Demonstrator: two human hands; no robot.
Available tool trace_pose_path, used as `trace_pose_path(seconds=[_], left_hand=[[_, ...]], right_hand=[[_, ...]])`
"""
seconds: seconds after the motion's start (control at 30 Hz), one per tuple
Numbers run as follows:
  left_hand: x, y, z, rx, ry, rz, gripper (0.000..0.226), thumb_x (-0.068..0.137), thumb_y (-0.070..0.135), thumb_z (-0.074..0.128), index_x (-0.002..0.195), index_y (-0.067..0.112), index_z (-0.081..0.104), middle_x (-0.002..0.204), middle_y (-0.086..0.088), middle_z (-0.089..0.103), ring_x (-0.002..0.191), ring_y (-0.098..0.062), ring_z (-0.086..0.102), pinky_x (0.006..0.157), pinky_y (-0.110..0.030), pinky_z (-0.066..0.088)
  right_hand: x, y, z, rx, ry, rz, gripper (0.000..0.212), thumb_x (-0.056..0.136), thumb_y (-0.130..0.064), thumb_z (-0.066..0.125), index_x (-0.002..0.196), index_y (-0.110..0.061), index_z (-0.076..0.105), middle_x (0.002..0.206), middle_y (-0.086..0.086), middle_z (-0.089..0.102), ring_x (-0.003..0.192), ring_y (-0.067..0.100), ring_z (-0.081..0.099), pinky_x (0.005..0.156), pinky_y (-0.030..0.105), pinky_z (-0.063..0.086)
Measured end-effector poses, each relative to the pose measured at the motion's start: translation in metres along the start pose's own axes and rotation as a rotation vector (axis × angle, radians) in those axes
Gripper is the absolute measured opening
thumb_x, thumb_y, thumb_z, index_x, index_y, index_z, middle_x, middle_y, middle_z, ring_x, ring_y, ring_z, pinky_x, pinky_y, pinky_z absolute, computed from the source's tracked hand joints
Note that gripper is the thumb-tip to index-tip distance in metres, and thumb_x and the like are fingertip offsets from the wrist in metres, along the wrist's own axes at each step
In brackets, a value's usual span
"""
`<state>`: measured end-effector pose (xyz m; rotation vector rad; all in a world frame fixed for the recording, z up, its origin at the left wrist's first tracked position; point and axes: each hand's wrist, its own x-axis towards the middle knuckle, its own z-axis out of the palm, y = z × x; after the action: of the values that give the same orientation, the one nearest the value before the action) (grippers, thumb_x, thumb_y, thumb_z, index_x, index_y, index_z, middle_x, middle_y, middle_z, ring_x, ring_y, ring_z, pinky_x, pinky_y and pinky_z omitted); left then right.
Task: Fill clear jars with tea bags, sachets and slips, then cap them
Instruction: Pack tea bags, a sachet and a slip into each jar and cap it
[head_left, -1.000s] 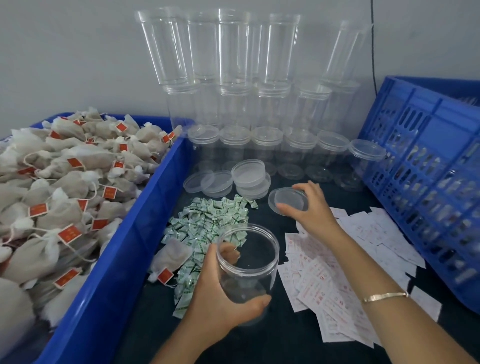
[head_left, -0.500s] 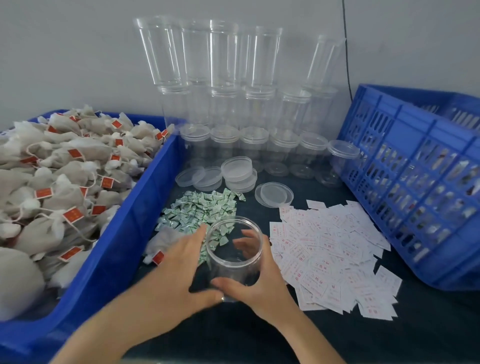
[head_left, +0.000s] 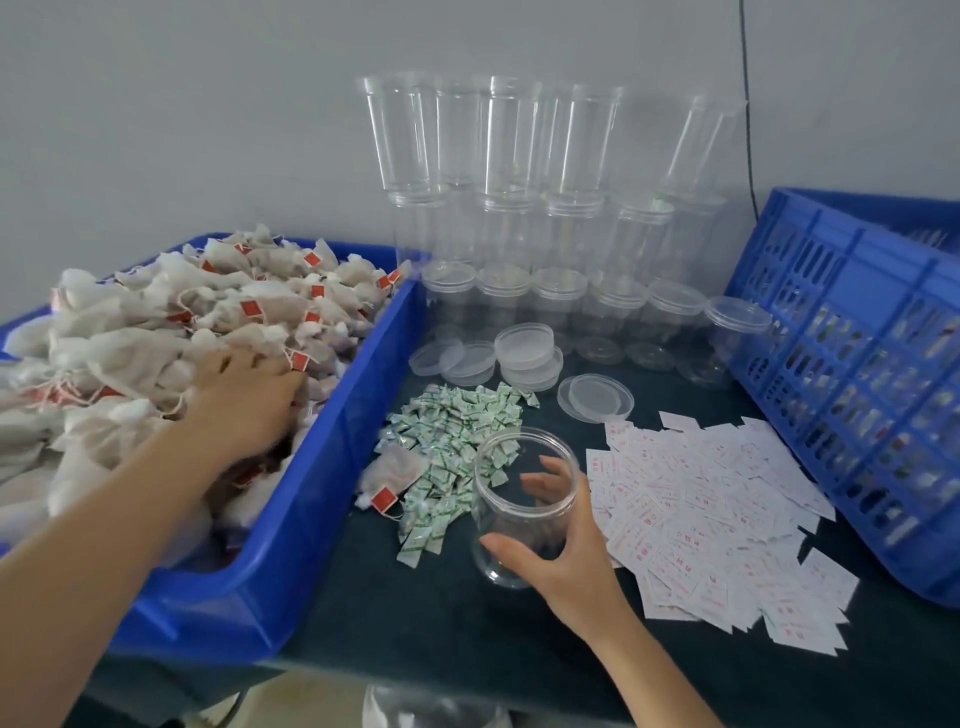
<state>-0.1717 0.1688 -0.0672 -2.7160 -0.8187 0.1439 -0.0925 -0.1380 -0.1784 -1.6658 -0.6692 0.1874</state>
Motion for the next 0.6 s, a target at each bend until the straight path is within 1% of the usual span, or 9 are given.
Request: trace_pose_path(seconds=[0.1,0.17,0.23,0.3,0.37,0.43,0.5,0.53,0.6], left_hand=[[-0.001,0.007,0.002,-0.005,0.164,-0.074,0.043,0.093,0.03,0.05,0.133,0.017,0.041,0.141,-0.008,0.035,0.132,-0.029,0.029,0.108,-0.044,0.026],[-0.005,0.002,-0.002,-0.083,0.309,-0.218,0.061,0.086,0.042,0.059,0.133,0.009,0.04,0.139,-0.017,0.034,0.129,-0.034,0.03,0.103,-0.049,0.03],[-0.01,-0.006,-0.002,-0.109,0.291,-0.341,0.081,0.079,0.058,0.063,0.134,0.003,0.04,0.139,-0.022,0.036,0.128,-0.038,0.032,0.103,-0.051,0.03],[-0.014,-0.011,0.0,-0.061,0.172,-0.33,0.085,0.082,0.063,0.058,0.136,-0.001,0.04,0.139,-0.021,0.037,0.13,-0.038,0.035,0.106,-0.05,0.033],[-0.016,-0.014,0.001,-0.036,0.085,-0.246,0.071,0.09,0.054,0.054,0.136,0.001,0.043,0.136,-0.016,0.04,0.129,-0.036,0.038,0.107,-0.045,0.038],[-0.019,-0.018,-0.005,-0.015,0.046,-0.123,0.047,0.094,0.037,0.052,0.134,0.013,0.051,0.13,-0.01,0.044,0.126,-0.031,0.04,0.104,-0.043,0.041],[-0.023,-0.019,-0.016,-0.061,0.063,-0.063,0.039,0.096,0.032,0.046,0.132,0.019,0.052,0.131,-0.007,0.047,0.125,-0.03,0.041,0.103,-0.047,0.041],[-0.026,-0.019,-0.022,-0.146,0.15,-0.069,0.034,0.096,0.033,0.043,0.123,0.017,0.056,0.128,-0.009,0.052,0.122,-0.032,0.044,0.101,-0.05,0.041],[-0.033,-0.012,-0.037,-0.4,0.419,-0.056,0.026,0.096,0.037,0.041,0.086,0.016,0.053,0.099,-0.01,0.06,0.101,-0.034,0.053,0.087,-0.051,0.045]], right_hand=[[0.001,0.002,-0.001,-0.001,-0.005,0.002,0.098,0.052,-0.077,0.081,0.134,-0.044,0.038,0.119,-0.032,0.056,0.12,-0.004,0.054,0.092,0.006,0.04],[0.001,0.003,-0.001,-0.003,0.001,-0.005,0.098,0.052,-0.077,0.081,0.134,-0.045,0.038,0.119,-0.032,0.056,0.121,-0.004,0.054,0.093,0.006,0.04],[0.001,0.003,-0.001,-0.008,0.004,-0.008,0.094,0.053,-0.077,0.081,0.132,-0.051,0.038,0.119,-0.031,0.056,0.12,-0.004,0.054,0.093,0.005,0.039],[0.001,0.003,0.0,-0.012,0.006,-0.01,0.089,0.052,-0.077,0.081,0.128,-0.059,0.038,0.119,-0.031,0.056,0.121,-0.005,0.053,0.093,0.004,0.038],[0.002,0.003,0.0,-0.015,0.008,-0.008,0.087,0.052,-0.078,0.08,0.126,-0.063,0.037,0.119,-0.032,0.056,0.121,-0.005,0.053,0.093,0.004,0.037],[0.002,0.004,0.0,-0.011,0.008,-0.005,0.087,0.051,-0.078,0.08,0.125,-0.064,0.036,0.119,-0.032,0.055,0.122,-0.005,0.052,0.093,0.004,0.037],[0.002,0.004,-0.001,-0.01,0.005,-0.005,0.087,0.051,-0.077,0.08,0.125,-0.064,0.036,0.119,-0.032,0.055,0.122,-0.005,0.052,0.093,0.004,0.037],[0.002,0.004,-0.001,-0.01,0.004,-0.005,0.087,0.051,-0.077,0.08,0.125,-0.064,0.036,0.119,-0.032,0.055,0.122,-0.005,0.052,0.093,0.004,0.038],[0.002,0.004,-0.001,-0.016,0.003,-0.005,0.086,0.052,-0.076,0.081,0.124,-0.065,0.036,0.119,-0.033,0.055,0.122,-0.006,0.052,0.093,0.004,0.038]])
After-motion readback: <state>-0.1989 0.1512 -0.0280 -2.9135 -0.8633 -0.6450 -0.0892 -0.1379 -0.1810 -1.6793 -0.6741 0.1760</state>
